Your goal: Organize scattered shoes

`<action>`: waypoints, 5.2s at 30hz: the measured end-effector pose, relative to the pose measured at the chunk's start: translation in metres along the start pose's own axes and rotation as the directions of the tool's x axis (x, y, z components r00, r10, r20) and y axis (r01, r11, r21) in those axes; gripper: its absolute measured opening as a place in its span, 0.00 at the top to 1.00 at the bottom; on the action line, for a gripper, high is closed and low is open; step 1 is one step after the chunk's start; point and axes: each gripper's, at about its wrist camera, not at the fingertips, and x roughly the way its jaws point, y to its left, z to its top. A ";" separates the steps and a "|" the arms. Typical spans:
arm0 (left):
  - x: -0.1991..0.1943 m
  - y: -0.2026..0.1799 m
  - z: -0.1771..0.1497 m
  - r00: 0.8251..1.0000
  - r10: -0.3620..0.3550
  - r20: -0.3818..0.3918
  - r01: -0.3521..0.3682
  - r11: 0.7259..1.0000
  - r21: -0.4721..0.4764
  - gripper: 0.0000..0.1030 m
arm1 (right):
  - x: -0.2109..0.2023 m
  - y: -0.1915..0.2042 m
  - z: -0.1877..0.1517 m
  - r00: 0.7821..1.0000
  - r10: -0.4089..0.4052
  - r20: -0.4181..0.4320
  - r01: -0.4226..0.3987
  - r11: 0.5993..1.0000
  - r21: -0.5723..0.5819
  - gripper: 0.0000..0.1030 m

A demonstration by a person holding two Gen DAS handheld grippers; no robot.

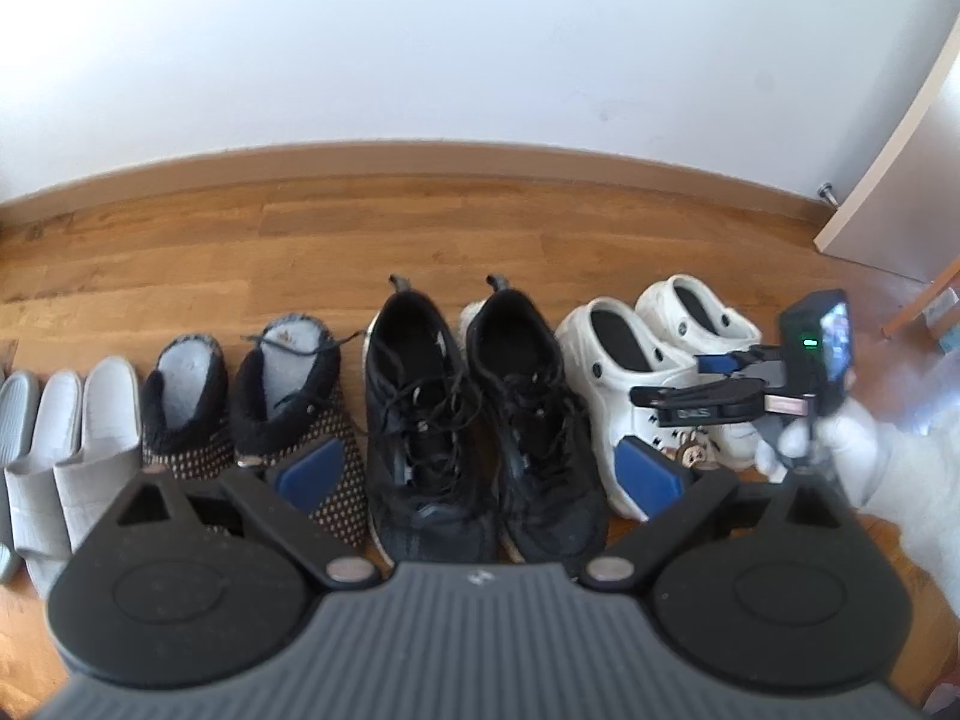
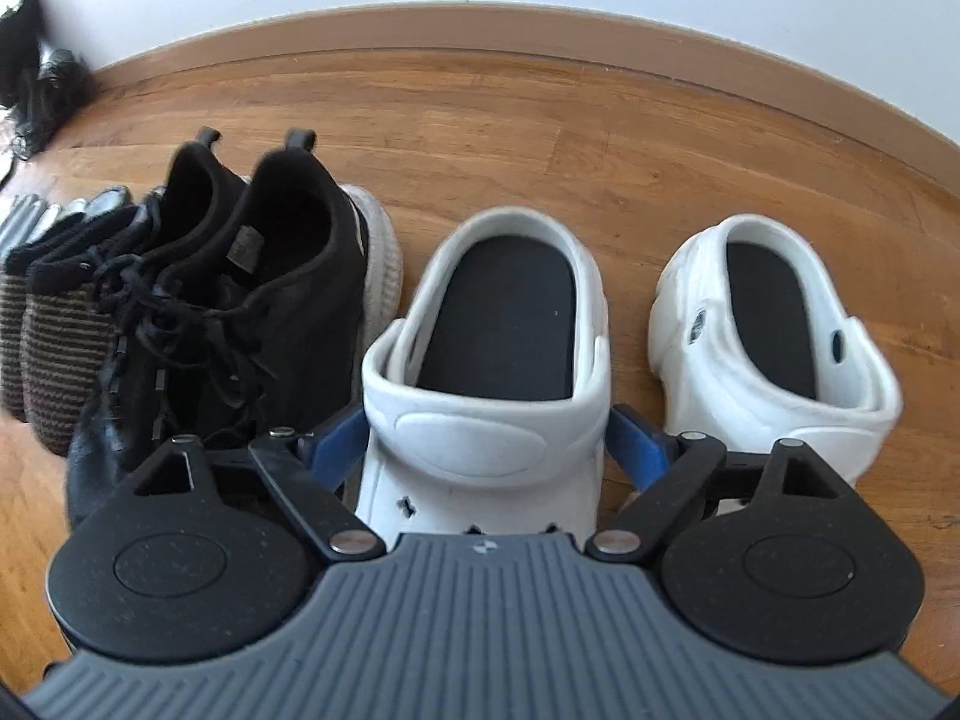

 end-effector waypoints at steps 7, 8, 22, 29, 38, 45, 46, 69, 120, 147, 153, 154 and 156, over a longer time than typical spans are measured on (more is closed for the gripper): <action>0.000 -0.004 0.000 1.000 0.008 0.008 -0.008 1.000 0.012 0.05 | -0.039 -0.064 -0.006 0.991 -0.092 0.094 0.078 0.987 0.140 0.01; 0.000 -0.005 0.001 1.000 0.013 0.006 -0.013 1.000 0.019 0.05 | -0.033 -0.076 -0.008 0.991 -0.110 0.081 0.095 0.981 0.172 0.01; -0.009 -0.001 0.009 0.998 0.055 0.044 -0.056 0.998 0.019 0.05 | 0.044 -0.107 -0.017 0.990 -0.139 -0.038 0.143 0.972 0.184 0.06; -0.006 0.002 0.012 0.997 0.060 0.040 -0.061 0.998 0.010 0.05 | 0.040 -0.098 -0.027 0.987 -0.155 -0.046 0.160 0.972 0.170 0.09; -0.003 0.002 0.009 0.998 0.061 0.027 -0.062 0.998 0.008 0.05 | 0.029 -0.099 -0.033 0.988 -0.136 -0.078 0.147 0.976 0.163 0.10; -0.001 0.019 0.006 0.995 0.102 -0.013 -0.102 0.995 0.013 0.05 | 0.005 -0.090 -0.026 0.994 -0.103 -0.044 0.109 0.977 0.183 0.03; -0.002 0.024 0.005 0.994 0.112 -0.015 -0.112 0.994 0.010 0.05 | -0.002 -0.089 -0.026 0.995 -0.097 -0.038 0.103 0.975 0.195 0.03; -0.057 0.104 0.002 0.967 0.226 -0.121 -0.223 0.974 0.036 0.05 | -0.087 0.013 0.014 0.991 0.131 -0.003 -0.122 0.934 0.335 0.01; -0.105 0.449 -0.251 0.890 0.386 -0.240 -0.453 0.805 -0.384 0.05 | 0.278 0.682 0.178 0.779 0.413 -0.471 -0.178 0.867 0.466 0.48; -0.080 0.463 -0.297 0.900 0.291 -0.326 -0.416 0.797 -0.437 0.05 | 0.295 0.691 0.251 0.919 0.064 -0.389 0.021 0.977 0.211 0.86; -0.097 0.456 -0.291 0.918 0.339 -0.205 -0.395 0.823 -0.408 0.05 | 0.321 0.662 0.308 0.944 0.036 -0.328 0.028 0.982 0.189 0.86; -0.101 0.455 -0.289 0.923 0.343 -0.176 -0.385 0.830 -0.403 0.05 | 0.328 0.656 0.317 0.947 0.029 -0.319 0.034 0.981 0.191 0.86; -0.108 0.452 -0.288 0.933 0.340 -0.119 -0.359 0.846 -0.394 0.05 | 0.340 0.651 0.328 0.950 0.017 -0.312 0.047 0.979 0.196 0.87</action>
